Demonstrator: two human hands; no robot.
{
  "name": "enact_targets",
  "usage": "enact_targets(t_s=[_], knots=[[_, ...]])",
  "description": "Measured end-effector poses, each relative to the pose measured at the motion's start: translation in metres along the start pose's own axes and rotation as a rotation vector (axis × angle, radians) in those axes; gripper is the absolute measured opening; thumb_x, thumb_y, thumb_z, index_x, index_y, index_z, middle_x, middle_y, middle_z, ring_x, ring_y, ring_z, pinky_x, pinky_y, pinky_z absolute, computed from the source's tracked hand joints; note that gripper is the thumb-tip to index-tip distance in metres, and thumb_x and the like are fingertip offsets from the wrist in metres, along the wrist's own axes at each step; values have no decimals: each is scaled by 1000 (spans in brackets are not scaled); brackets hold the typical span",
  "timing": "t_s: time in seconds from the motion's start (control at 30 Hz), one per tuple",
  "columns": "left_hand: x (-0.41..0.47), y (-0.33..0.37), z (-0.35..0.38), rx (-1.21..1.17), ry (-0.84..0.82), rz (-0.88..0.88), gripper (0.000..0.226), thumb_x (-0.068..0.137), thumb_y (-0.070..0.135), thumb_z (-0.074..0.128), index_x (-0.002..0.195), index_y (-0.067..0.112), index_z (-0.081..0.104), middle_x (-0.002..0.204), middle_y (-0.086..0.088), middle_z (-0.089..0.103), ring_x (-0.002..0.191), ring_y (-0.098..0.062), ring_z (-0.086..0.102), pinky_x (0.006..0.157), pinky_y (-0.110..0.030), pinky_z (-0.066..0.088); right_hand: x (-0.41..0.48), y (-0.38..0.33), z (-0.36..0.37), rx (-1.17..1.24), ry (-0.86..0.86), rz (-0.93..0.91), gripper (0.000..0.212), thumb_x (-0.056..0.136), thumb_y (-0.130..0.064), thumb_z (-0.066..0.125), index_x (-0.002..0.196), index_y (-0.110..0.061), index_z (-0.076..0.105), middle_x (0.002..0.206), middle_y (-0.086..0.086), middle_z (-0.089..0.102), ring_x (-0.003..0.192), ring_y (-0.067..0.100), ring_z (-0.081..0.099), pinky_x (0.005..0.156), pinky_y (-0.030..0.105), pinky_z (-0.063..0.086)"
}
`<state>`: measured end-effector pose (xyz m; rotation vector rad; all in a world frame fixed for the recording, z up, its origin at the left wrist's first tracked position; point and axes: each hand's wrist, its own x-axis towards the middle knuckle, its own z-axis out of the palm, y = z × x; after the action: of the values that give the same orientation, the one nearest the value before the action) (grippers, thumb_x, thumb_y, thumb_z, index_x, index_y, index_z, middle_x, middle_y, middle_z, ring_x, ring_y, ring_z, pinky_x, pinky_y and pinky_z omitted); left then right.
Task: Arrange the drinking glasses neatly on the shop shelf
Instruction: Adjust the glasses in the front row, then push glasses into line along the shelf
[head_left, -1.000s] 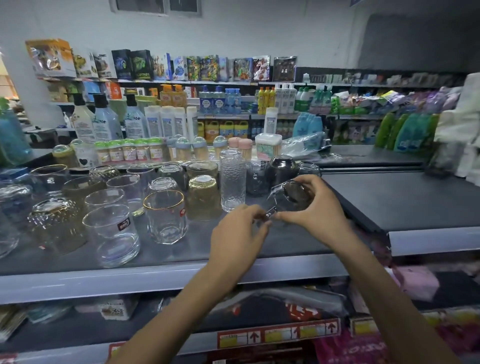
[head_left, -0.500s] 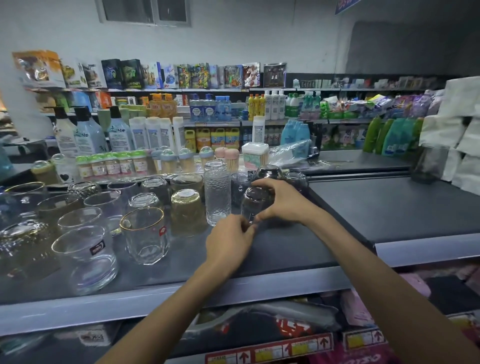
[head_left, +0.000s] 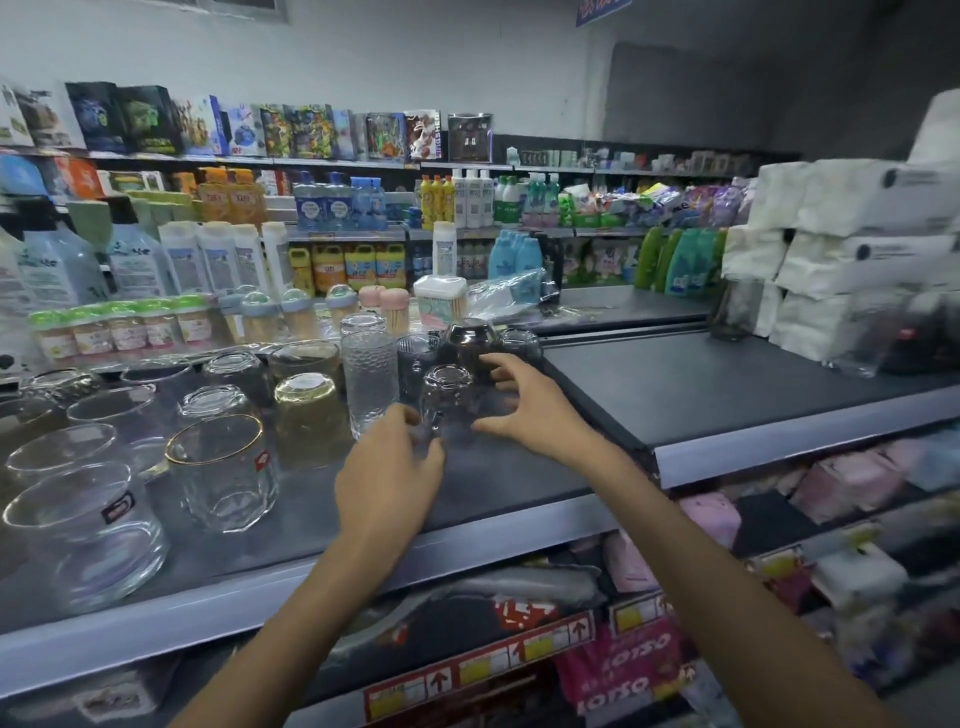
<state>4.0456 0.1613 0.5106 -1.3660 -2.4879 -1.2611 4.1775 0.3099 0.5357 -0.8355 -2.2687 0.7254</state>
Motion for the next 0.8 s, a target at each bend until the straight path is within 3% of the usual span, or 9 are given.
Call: enact_targets(t_s=[0.17,0.3,0.53,0.8], knots=[[-21,19,-3,-111,14,188,18,94,36,65,111,29,61,100,13,63,95,-14,61,76,-36,52,-48,-5,-35,-77,88,-19,61,81,-14,86,136,-22,61,126,1,65,114,15,64,101,37,55],[-32,28,10,-116,-34,214,8,94,36,66,98,29,62,97,12,60,93,-15,61,76,-35,48,-85,-1,-59,-88,117,-15,48,86,-11,81,130,-21,66,122,-2,67,111,11,64,98,29,56],[-25,74,45,-216,-165,469,10,91,30,68,90,34,58,89,13,58,83,-6,58,75,-36,53,-103,23,-95,-154,188,-78,40,88,-18,80,127,-22,67,117,-10,68,107,4,65,94,18,54],[10,201,134,-171,-223,685,10,93,37,57,102,38,52,91,16,56,84,-4,57,75,-35,53,-116,120,-188,-175,332,-108,37,92,-22,76,128,-22,67,119,-7,68,110,6,64,94,22,53]])
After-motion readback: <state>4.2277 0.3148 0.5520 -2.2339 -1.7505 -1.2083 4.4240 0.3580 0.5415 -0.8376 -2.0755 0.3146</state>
